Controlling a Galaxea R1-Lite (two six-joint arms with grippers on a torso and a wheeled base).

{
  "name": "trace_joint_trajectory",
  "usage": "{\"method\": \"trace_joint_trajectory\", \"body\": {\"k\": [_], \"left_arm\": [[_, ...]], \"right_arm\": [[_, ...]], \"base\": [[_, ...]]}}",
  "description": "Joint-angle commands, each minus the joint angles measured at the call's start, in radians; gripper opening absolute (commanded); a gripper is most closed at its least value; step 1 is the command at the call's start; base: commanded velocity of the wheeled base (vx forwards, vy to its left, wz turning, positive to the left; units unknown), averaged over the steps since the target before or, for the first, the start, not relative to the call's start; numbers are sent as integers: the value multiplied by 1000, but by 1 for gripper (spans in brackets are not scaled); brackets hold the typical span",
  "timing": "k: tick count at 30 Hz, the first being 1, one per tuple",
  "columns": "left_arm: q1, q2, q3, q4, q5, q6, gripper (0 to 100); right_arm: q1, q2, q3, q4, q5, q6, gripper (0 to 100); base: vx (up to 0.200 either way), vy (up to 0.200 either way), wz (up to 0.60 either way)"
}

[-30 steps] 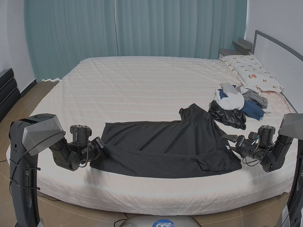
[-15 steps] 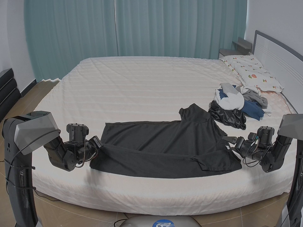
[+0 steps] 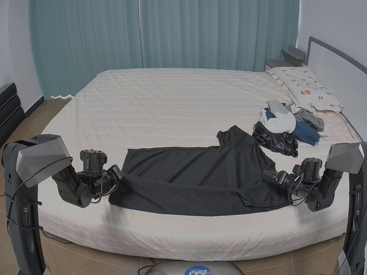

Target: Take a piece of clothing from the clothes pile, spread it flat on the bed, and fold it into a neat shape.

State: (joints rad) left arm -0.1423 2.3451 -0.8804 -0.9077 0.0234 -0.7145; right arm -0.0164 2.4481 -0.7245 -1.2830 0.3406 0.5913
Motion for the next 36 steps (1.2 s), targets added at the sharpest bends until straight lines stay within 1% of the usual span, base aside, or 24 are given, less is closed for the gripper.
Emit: {"method": "trace_joint_trajectory", "body": {"k": [1,7,11,12,21,25,29,36], "left_arm": [[1,0,0,0,0,0,0],[1,2,0,0,0,0,0],[1,2,0,0,1,0,0],[1,2,0,0,1,0,0],[3,2,1,0,1,0,0],[4,0,3,0,1,0,0],[6,-3,9,0,4,4,0],[6,-24,31,0,4,4,0]], "right_arm": [[6,31,-12,-1,0,-2,100],[4,38,-10,-1,0,-34,100],[4,46,-12,-1,-2,-38,100],[3,46,-12,-1,-2,-38,0],[-19,32,23,-16,0,-117,0],[-30,17,30,-33,1,-117,0],[-43,2,37,-87,8,-103,0],[-43,-20,60,-142,15,-100,0]], "base": [[0,0,0],[0,0,0],[0,0,0],[0,0,0],[0,0,0],[0,0,0],[0,0,0],[0,0,0]]}}
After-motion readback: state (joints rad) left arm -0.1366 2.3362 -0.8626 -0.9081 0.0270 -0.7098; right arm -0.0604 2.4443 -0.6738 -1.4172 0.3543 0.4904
